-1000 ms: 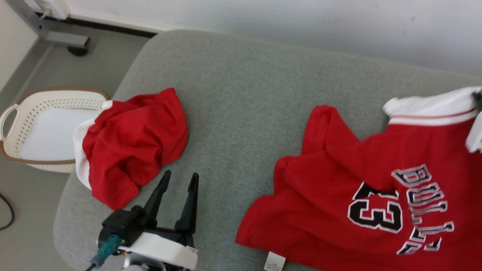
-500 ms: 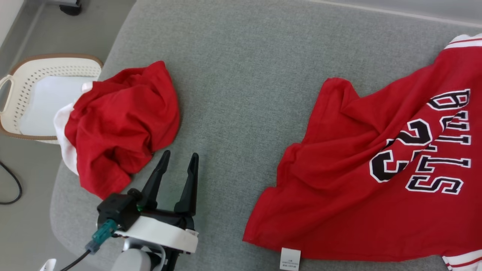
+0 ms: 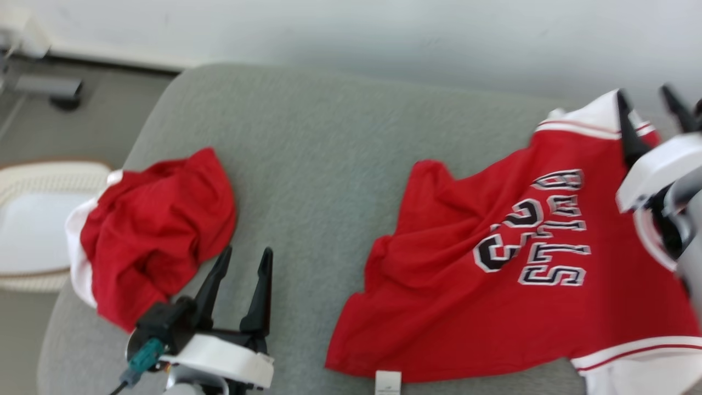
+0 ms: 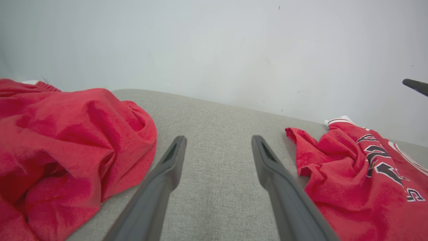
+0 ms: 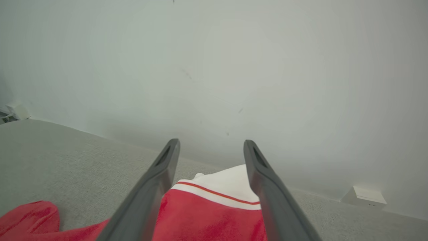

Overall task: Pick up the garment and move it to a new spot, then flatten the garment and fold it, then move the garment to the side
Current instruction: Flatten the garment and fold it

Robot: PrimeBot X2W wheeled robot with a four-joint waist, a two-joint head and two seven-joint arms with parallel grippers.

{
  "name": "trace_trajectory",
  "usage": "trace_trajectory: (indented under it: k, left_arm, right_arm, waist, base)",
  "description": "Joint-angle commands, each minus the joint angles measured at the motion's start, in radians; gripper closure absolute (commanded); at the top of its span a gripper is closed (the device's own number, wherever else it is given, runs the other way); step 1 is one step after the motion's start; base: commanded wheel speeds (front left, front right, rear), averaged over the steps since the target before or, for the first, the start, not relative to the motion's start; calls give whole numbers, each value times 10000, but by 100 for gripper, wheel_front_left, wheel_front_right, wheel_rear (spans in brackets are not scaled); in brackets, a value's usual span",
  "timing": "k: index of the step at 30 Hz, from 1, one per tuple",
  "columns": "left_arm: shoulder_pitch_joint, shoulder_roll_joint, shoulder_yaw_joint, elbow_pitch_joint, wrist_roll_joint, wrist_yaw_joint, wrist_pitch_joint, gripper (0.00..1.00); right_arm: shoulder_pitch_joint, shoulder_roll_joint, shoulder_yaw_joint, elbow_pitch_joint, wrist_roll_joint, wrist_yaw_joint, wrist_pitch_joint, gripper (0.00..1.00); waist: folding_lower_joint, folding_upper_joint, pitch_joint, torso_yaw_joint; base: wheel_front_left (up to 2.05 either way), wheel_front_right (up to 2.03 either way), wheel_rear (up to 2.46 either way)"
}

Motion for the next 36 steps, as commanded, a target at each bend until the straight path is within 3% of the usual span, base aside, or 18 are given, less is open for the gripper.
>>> trace_trajectory:
  k: [1, 10, 13, 17, 26, 31, 36]
  left_arm:
    - [230, 75, 108, 53, 134, -16, -3, 0]
    - [1072, 59, 465, 201, 226, 64, -3, 0]
    - [1277, 49, 537, 120, 189, 121, -3, 0]
    - [1500, 45, 600, 101, 98, 114, -3, 0]
    - [1720, 33, 732, 84, 44, 104, -3, 0]
    - [1799, 27, 855, 91, 22, 129, -3, 0]
    - [1723, 25, 755, 106, -59, 118, -3, 0]
  right_arm:
    - [529, 69, 125, -286, 201, -26, -32, 0]
    - [3298, -332, 647, -2509, 1147, -26, -132, 0]
    - [4220, -624, 13, -3432, 1061, -26, -125, 0]
    - [5768, -547, -1052, -4794, 668, -24, -126, 0]
    - [8458, 497, -2711, -6479, -517, -24, -129, 0]
    - [9038, 896, -2955, -6796, -1189, -24, 25, 0]
    - [9040, 1120, -2700, -6532, -1547, -24, 870, 0]
  waist:
    - [0, 0, -1042, -872]
    - [0, 0, -2307, -1790]
    - [0, 0, -2459, -1975]
    - [0, 0, -2521, -2124]
    - [0, 0, -2647, -2314]
    - [0, 0, -2767, -2431]
    - [0, 0, -2780, -2346]
  base:
    - [0, 0, 0]
    - [0, 0, 0]
    - [0, 0, 0]
    - [0, 0, 0]
    - [0, 0, 0]
    - [0, 0, 0]
    - [0, 0, 0]
